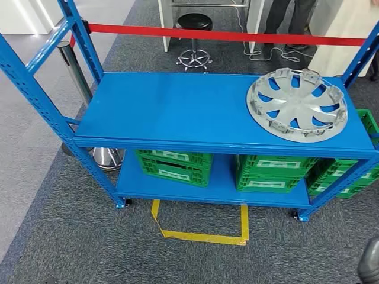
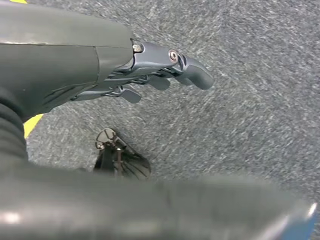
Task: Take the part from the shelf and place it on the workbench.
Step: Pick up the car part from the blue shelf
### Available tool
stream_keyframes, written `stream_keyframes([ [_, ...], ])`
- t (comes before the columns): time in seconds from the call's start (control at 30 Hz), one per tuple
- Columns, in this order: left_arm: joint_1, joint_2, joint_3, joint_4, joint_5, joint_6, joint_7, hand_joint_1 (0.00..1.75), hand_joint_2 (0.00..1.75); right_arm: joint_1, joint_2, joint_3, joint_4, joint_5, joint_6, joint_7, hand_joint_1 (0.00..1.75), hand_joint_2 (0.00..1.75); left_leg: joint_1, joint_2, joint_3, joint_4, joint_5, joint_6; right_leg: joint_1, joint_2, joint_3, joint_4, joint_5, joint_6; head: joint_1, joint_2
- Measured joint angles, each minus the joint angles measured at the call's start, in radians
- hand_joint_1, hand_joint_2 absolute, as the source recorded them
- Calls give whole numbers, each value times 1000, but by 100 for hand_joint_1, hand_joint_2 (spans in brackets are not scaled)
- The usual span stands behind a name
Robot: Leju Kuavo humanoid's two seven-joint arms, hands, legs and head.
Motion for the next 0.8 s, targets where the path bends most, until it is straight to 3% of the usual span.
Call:
stream_keyframes([
  [0.07,-2,0,5,0,-5,5,0,0,0,4,2,13,-26,2,-16,-7,0,175,-1,0,-28,62,-35,-1,2,0,0,0,-1,-5,-1,0],
  [0.13,-4,0,14,1,-17,13,0,0,0,18,4,37,-78,5,-48,-21,0,175,-2,0,-88,194,-93,-3,6,-2,0,0,-2,-13,-2,0],
  [0.17,-4,-1,20,2,-24,16,0,0,0,27,5,50,-107,6,-62,-26,0,175,-2,0,-110,241,-104,-2,8,-3,1,0,-3,-15,-2,0],
  [0.2,-4,-1,28,3,-31,18,0,0,0,37,6,63,-138,7,-73,-30,0,175,-3,0,-119,256,-97,1,11,-3,2,0,-4,-17,-2,0],
  [0.23,-5,-1,36,4,-39,21,-1,0,0,45,8,78,-169,8,-80,-33,0,175,-4,0,-110,231,-70,6,13,-3,4,0,-5,-18,-2,0],
  [0.33,-11,0,58,7,-68,26,-2,0,0,62,15,116,-241,8,-88,-43,0,175,-13,1,-34,52,26,29,17,-1,8,0,-9,-17,-1,0],
  [0.4,-17,2,67,9,-80,28,-3,0,0,70,18,130,-271,8,-91,-47,0,175,-19,1,-15,-3,31,37,18,-2,3,0,-8,-10,0,0],
  [0.47,-18,2,75,9,-83,30,-4,0,0,76,21,139,-293,11,-92,-48,0,175,-20,1,-14,-18,31,39,18,-2,2,-5,-6,2,-1,0],
  [0.53,-18,2,79,10,-84,30,-4,0,0,77,22,143,-309,12,-87,-48,0,175,-15,2,-9,-31,37,45,18,-2,-9,16,-25,12,1,0],
  [0.63,-20,0,84,13,-84,29,-3,0,0,81,24,145,-317,-5,-54,-48,0,175,-12,3,-7,-36,38,53,18,-2,-92,182,-106,21,4,0],
  [0.67,-20,0,86,14,-84,29,-1,0,0,84,24,145,-316,-12,-39,-48,0,175,-13,3,-6,-36,38,54,18,-2,-121,236,-122,23,4,0],
  [0.7,-20,0,87,15,-84,29,0,0,0,87,25,145,-315,-17,-26,-48,0,175,-13,3,-5,-36,37,54,18,-2,-136,259,-118,25,4,0],
  [0.73,-20,0,90,16,-84,28,2,0,0,89,27,145,-314,-20,-14,-48,0,175,-13,3,-3,-35,35,54,18,-3,-131,243,-94,25,4,0],
  [0.8,-20,-1,96,17,-82,26,4,0,0,90,30,144,-312,-21,4,-48,0,175,-13,2,5,-35,29,51,17,-4,-80,126,-21,22,5,0],
])
